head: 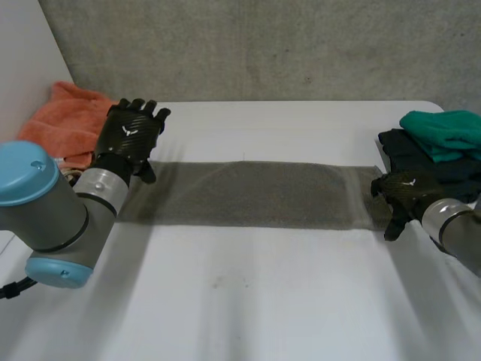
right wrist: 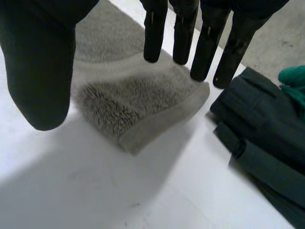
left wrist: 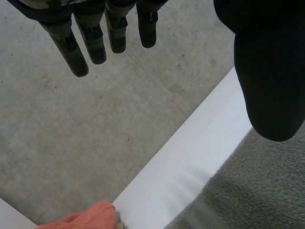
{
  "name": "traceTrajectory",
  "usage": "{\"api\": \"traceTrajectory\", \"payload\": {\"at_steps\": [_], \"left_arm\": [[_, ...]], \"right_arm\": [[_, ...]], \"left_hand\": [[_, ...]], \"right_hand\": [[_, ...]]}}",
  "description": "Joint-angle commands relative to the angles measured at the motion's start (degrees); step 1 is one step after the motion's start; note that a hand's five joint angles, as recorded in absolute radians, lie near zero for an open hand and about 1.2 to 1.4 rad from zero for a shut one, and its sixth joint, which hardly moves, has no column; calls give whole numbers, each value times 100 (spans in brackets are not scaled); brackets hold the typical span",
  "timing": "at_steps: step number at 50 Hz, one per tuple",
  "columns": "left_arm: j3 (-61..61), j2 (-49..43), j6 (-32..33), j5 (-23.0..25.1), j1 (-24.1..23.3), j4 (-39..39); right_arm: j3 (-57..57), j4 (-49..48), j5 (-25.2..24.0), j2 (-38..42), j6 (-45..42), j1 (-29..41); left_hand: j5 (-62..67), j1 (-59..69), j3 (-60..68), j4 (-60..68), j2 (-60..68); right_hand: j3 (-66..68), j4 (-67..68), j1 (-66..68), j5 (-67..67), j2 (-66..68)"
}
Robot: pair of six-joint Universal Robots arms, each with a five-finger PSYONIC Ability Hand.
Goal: Fold the laundry.
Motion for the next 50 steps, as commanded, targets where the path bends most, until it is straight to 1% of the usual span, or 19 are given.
{"api": "traceTrajectory", "payload": {"at_steps": [1, 2, 3, 8, 12, 16, 20, 23, 25, 27, 35, 36, 39, 41, 43, 44, 46, 47, 50], "left_arm": [[7, -88, -23, -22, 6, -5], [7, -88, -23, -22, 6, -13], [-2, -88, -23, -22, 6, -13], [-72, -44, -23, -13, 32, -13], [-116, 35, -23, -22, 50, -31], [-204, 193, -23, -13, 85, -40], [-301, 378, -23, -13, 172, -49], [-380, 518, -31, -5, 243, -49], [-389, 606, -49, -13, 287, -49], [-389, 650, -49, -13, 331, -57], [-424, 905, -67, -22, 542, -57], [-433, 958, -67, -22, 594, -57], [-442, 1019, -128, -22, 691, -66], [-459, 1064, -251, -22, 761, -75], [-485, 1081, -365, -22, 814, -66], [-512, 1107, -461, -22, 866, -75], [-521, 1125, -541, -22, 911, -75], [-538, 1125, -576, -22, 928, -75], [-600, 1125, -620, -13, 937, -75]], "right_arm": [[-288, -678, 83, 767, -249, 41], [-323, -705, 92, 820, -302, 41], [-359, -714, 109, 856, -346, 41], [-316, -626, 276, 725, -627, -3], [27, -626, 347, 382, -864, -73], [518, -617, 373, -232, -1574, -669], [652, -626, 417, -444, -2400, -1188], [591, -652, 417, -471, -2745, -1374], [485, -644, 461, -541, -2913, -1296], [362, -644, 505, -646, -2878, -1094], [-595, -679, 558, -770, -2324, 539], [-831, -705, 523, -700, -2280, 994], [-1210, -819, 444, -385, -2315, 1699], [-1685, -1099, 330, 99, -2315, 2420], [-2001, -1354, 163, 441, -2315, 2842], [-2246, -1608, -55, 765, -2324, 3157], [-2485, -1794, -355, 1101, -2324, 3414], [-2686, -1943, -713, 1441, -2306, 3581], [-2969, -2067, -1234, 2023, -2298, 3810]], "left_hand": [[-284, -105, -222, -164, -176], [-284, -105, -222, -164, -176], [-284, -105, -222, -164, -176], [-284, -105, -222, -164, -176], [-284, -105, -222, -164, -176], [-284, -105, -222, -164, -176], [-284, -105, -222, -164, -176], [-284, -105, -222, -164, -176], [-284, -105, -222, -164, -176], [-284, -105, -222, -164, -176], [-284, -105, -222, -164, -176], [-284, -105, -222, -164, -176], [-284, -105, -222, -164, -176], [-284, -105, -222, -164, -176], [-284, -105, -222, -164, -176], [-284, -105, -222, -164, -176], [-284, -105, -222, -164, -176], [-284, -105, -222, -164, -176], [-284, -105, -222, -164, -176]], "right_hand": [[3822, 3838, 4125, 3846, 3928], [5321, 5337, 5624, 5345, 5427], [5863, 5879, 6166, 5887, 5969], [5868, 5885, 6171, 5893, 5975], [5868, 5885, 6171, 5893, 5975], [5868, 5885, 6171, 5893, 5975], [5868, 5885, 6171, 5893, 5975], [5868, 5885, 6171, 5893, 5975], [5868, 5885, 6171, 5893, 5975], [5868, 5885, 6171, 5893, 5975], [5868, 5885, 6171, 5893, 5975], [5868, 5885, 6171, 5893, 5975], [5868, 5885, 6171, 5893, 5975], [5868, 5885, 6171, 5893, 5975], [5868, 5885, 6171, 5893, 5975], [5868, 5885, 6171, 5893, 5975], [5868, 5885, 6171, 5893, 5975], [5868, 5885, 6171, 5893, 5975], [5868, 5885, 6171, 5893, 5975]]}}
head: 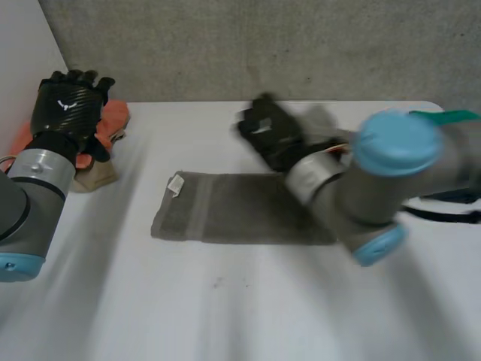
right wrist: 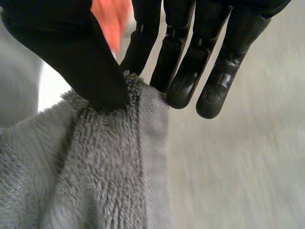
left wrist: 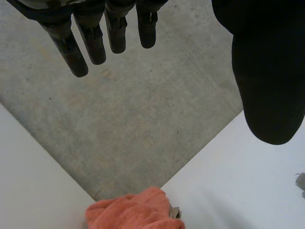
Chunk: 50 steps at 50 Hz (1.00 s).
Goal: Fold the laundry.
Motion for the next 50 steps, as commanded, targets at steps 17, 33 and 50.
{"api": "traceTrajectory", "payload": {"at_steps": [17, 33, 50], "left_arm": [[66, -194, -205, 44, -573, 6], [1138, -2031, -152, 36, -1743, -231], [2994, -3710, 682, -1236, -1075, -530]], "right_arm": [[84, -530, -107, 511, 1711, 608], [1360, 736, 210, -18, 3718, -422], [1430, 490, 1254, 360, 2568, -387]], "left_hand": [[-284, -105, -222, -164, -176], [-229, -50, -167, -109, -120], [428, 607, 490, 548, 536]], "right_hand": [[-5791, -5822, -4630, -5681, -5768], [-3328, -3359, -2167, -3218, -3305], [-991, -1022, 169, -881, -968]]}}
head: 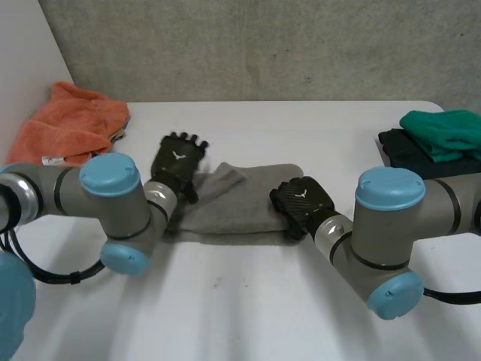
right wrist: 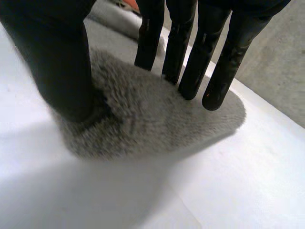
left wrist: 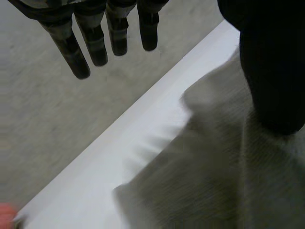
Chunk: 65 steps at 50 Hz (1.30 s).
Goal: Fold the laundry.
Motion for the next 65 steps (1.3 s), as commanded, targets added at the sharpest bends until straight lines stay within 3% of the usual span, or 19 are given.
{"api": "traceTrajectory", "payload": {"at_steps": [1, 5, 13, 18, 25, 29, 34, 38, 41, 42, 44, 48, 49, 54, 58, 65], "left_arm": [[256, -156, 593, -1083, 423, -7], [-253, 344, 550, -935, 265, -16], [-1264, 1557, 172, -592, -104, -16], [-1801, 2287, 66, -557, -113, -16], [-2179, 2867, -4, -548, -95, -16], [-2188, 2947, -4, -557, -104, -16], [-2153, 2938, -92, -574, -113, 11], [-2109, 2912, -294, -592, -122, 2], [-2083, 2894, -452, -592, -131, 2], [-2074, 2894, -557, -592, -148, -7], [-2048, 2885, -654, -592, -183, -7], [-1934, 2876, -830, -610, -341, -16], [-1907, 2868, -865, -610, -385, -16], [-1592, 2675, -1181, -601, -823, -156], [-1249, 2351, -1585, -601, -1219, -567], [-721, 1428, -2096, -653, -1650, -1315]], "right_arm": [[116, -111, 644, 5, -632, -5], [283, -181, 733, -48, -729, -49], [950, -261, 733, -680, -1123, -312], [1565, -225, 794, -1365, -2298, -742], [1585, -418, 663, -1577, -3672, -955], [1391, -857, 84, -1578, -4086, -394], [1303, -1288, -1285, -1193, -4113, 608], [1294, -1272, -1675, -656, -4148, 969], [1294, -1263, -1588, -672, -4016, 1032], [1285, -1271, -1405, -751, -3842, 1049], [1268, -1263, -1097, -839, -3517, 1041], [1215, -1236, -499, -1356, -1709, 690], [1224, -1201, -402, -1654, -643, 428], [1145, -614, -480, -2219, 2063, -163], [716, 307, -489, -2115, 2444, -575], [-242, 1460, -357, -1105, 1708, -638]], "left_hand": [[205, 253, 248, 248, 250], [-47, 1, -4, -4, -2], [-81, -33, -38, -38, -36], [-182, -134, -139, -139, -137], [-249, -202, -206, -206, -204], [-249, -201, -206, -206, -204], [-233, -185, -190, -190, -188], [-233, -185, -189, -189, -188], [-233, -185, -189, -189, -188], [-233, -185, -189, -189, -188], [-233, -185, -189, -189, -188], [-233, -185, -189, -189, -188], [-233, -185, -189, -189, -188], [-149, -101, -106, -106, -104], [-132, -84, -89, -89, -87], [-31, 16, 12, 12, 14]], "right_hand": [[1596, 1604, 2235, 1783, 1589], [3605, 3613, 4245, 3792, 3598], [3610, 3618, 4250, 3798, 3604], [3610, 3618, 4250, 3798, 3604], [3610, 3618, 4250, 3798, 3604], [3610, 3618, 4250, 3798, 3604], [3610, 3618, 4250, 3798, 3604], [3610, 3618, 4250, 3798, 3604], [-254, -246, 385, -67, -261], [-3333, -3326, -2694, -3146, -3340], [-3390, -3382, -2750, -3202, -3396], [-3390, -3382, -2750, -3202, -3396], [-3390, -3382, -2750, -3202, -3396], [-3390, -3382, -2750, -3202, -3396], [-3390, -3382, -2750, -3202, -3396], [-3390, -3382, -2750, -3202, -3396]]}}
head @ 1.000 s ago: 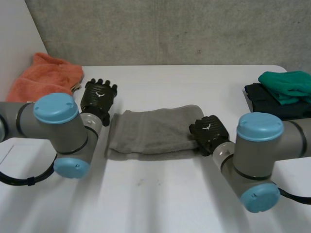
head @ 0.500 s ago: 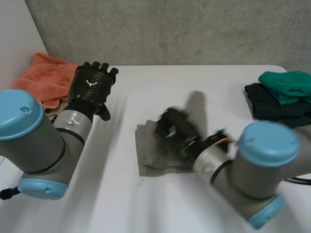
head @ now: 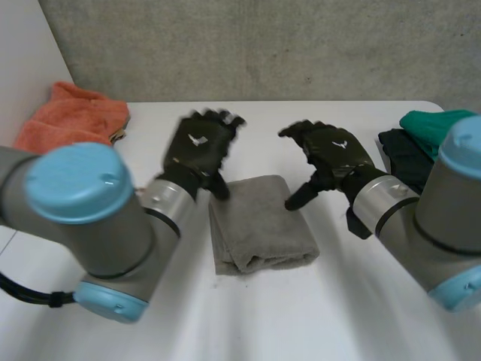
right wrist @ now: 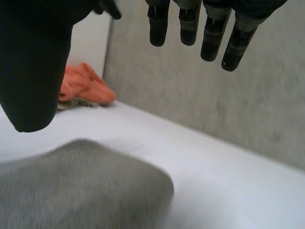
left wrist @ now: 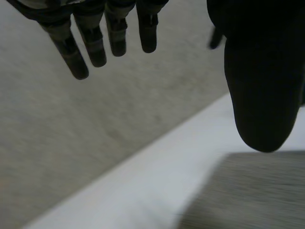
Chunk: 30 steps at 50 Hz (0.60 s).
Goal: Fold the laundry.
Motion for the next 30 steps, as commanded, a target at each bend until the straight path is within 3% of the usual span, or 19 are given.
{"api": "traceTrajectory", "payload": {"at_steps": [1, 7, 14, 17, 23, 30], "left_arm": [[725, -1124, -698, -75, -660, -963], [910, -1555, -602, -619, -678, -1095], [893, -1687, 487, -1007, -573, -1218], [823, -1722, 927, -1007, -335, -1227], [805, -1678, 981, -928, -370, -1227], [875, -1231, 902, -366, -449, -1218]], "right_arm": [[-1218, 1680, 68, 1114, -648, -255], [-1667, 1927, 59, 1686, -754, -238], [-1869, 1927, 6, 2125, -956, -1], [-1975, 1927, 50, 2354, -1202, 105], [-2168, 1945, 190, 2548, -1834, 202], [-1984, 1892, 358, 1881, -1879, 299]], "left_hand": [[113, 63, 79, 115, 104], [349, 298, 314, 350, 340], [332, 281, 297, 334, 323], [315, 265, 281, 317, 306], [147, 96, 112, 149, 138], [197, 147, 163, 199, 188]], "right_hand": [[-225, -346, -146, -388, -247], [-225, -346, -146, -388, -247], [-225, -346, -146, -388, -247], [-225, -346, -146, -388, -247], [-225, -346, -146, -388, -247], [-225, -346, -146, -388, -247]]}}
